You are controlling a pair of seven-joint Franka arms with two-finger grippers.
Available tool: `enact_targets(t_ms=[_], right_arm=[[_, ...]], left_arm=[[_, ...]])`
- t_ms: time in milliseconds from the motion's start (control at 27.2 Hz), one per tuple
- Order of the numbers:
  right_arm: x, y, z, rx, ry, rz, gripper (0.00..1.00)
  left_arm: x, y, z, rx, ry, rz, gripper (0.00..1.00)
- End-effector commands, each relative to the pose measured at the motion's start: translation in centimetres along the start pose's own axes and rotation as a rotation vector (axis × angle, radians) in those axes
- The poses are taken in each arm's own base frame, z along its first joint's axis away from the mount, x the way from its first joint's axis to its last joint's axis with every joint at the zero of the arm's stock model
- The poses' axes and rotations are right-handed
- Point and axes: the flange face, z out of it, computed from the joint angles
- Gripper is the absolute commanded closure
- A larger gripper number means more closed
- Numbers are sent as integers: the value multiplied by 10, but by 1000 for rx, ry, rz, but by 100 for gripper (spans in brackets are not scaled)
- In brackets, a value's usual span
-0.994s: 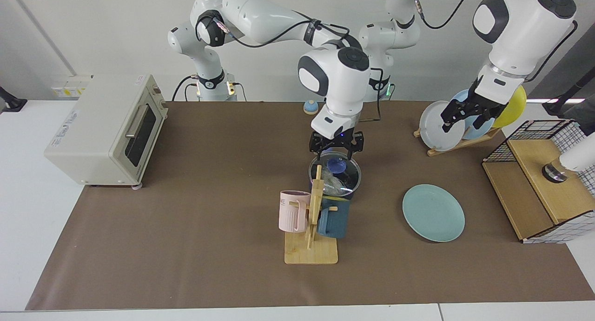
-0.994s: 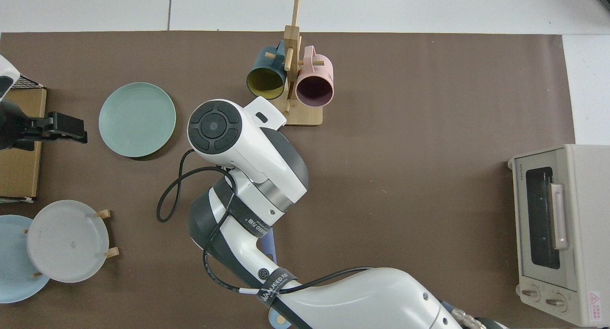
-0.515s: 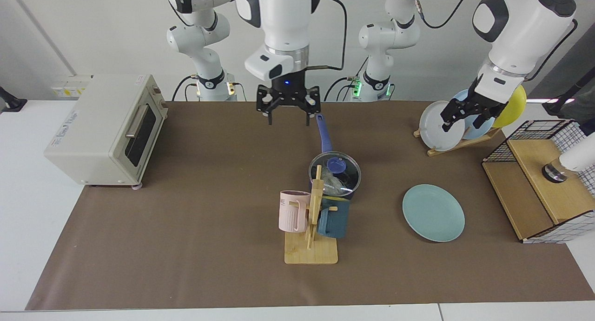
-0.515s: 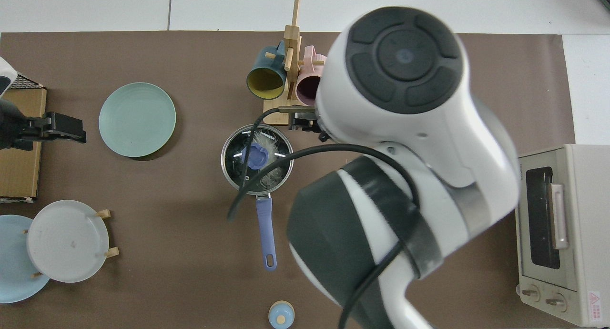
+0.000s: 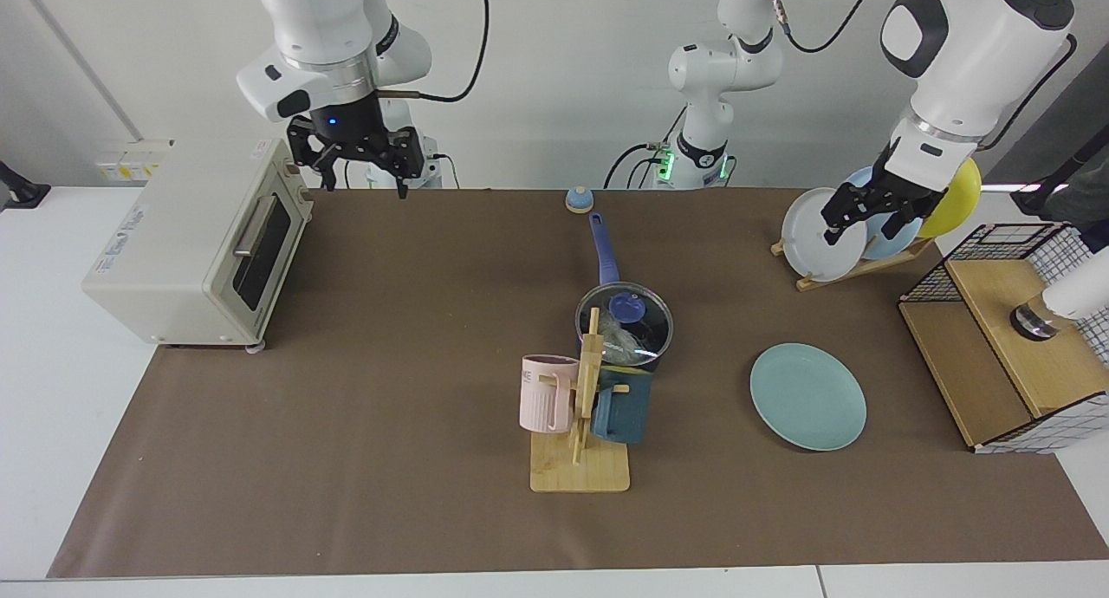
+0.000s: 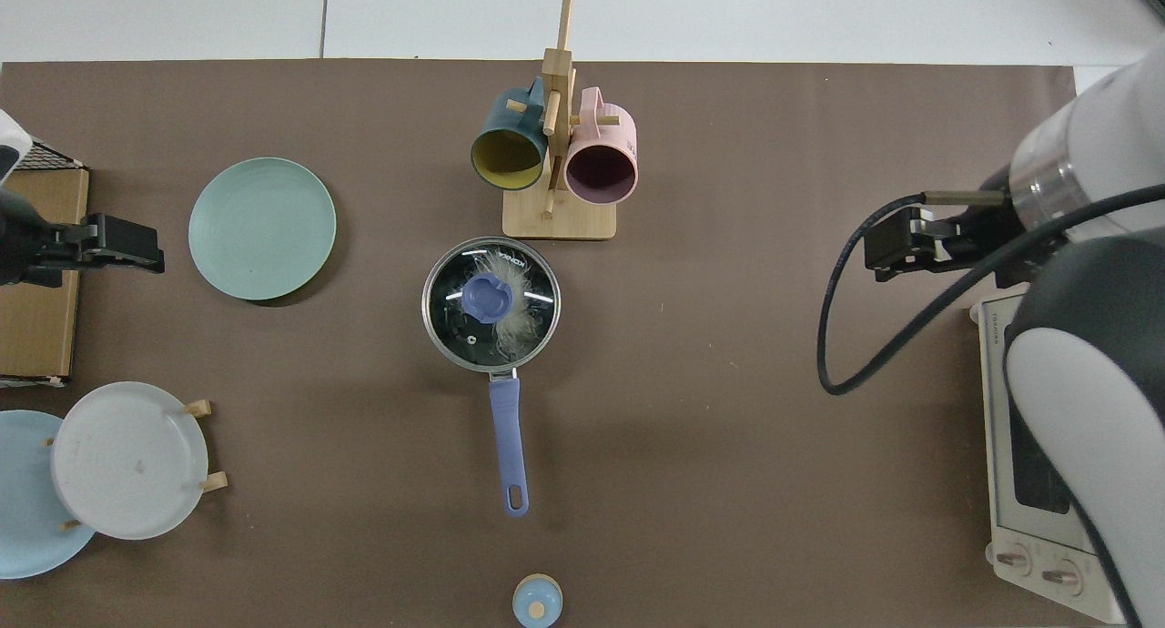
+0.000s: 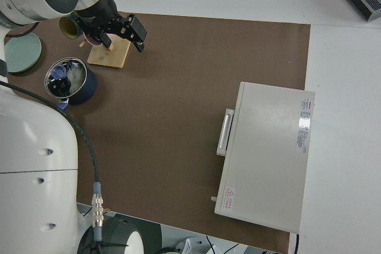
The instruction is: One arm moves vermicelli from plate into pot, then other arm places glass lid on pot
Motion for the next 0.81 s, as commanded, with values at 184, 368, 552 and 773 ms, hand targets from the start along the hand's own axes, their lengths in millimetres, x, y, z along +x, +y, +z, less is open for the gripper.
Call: enact_targets(t_ms=[184,368,552,773], right_arm=[[-32,78,76,31,63,-18,0],[-30,89,120,28,38,-21,0],[-24,100,138,28,28,-7,0],[-11,112,154,30,23,-42,0]], left_arm=[[-6,1,-4,4,15,-3,0],[-6,1,-4,4,15,-3,0],[-6,1,-4,4,15,-3,0],[-6,1,-4,4,17,-3,0]])
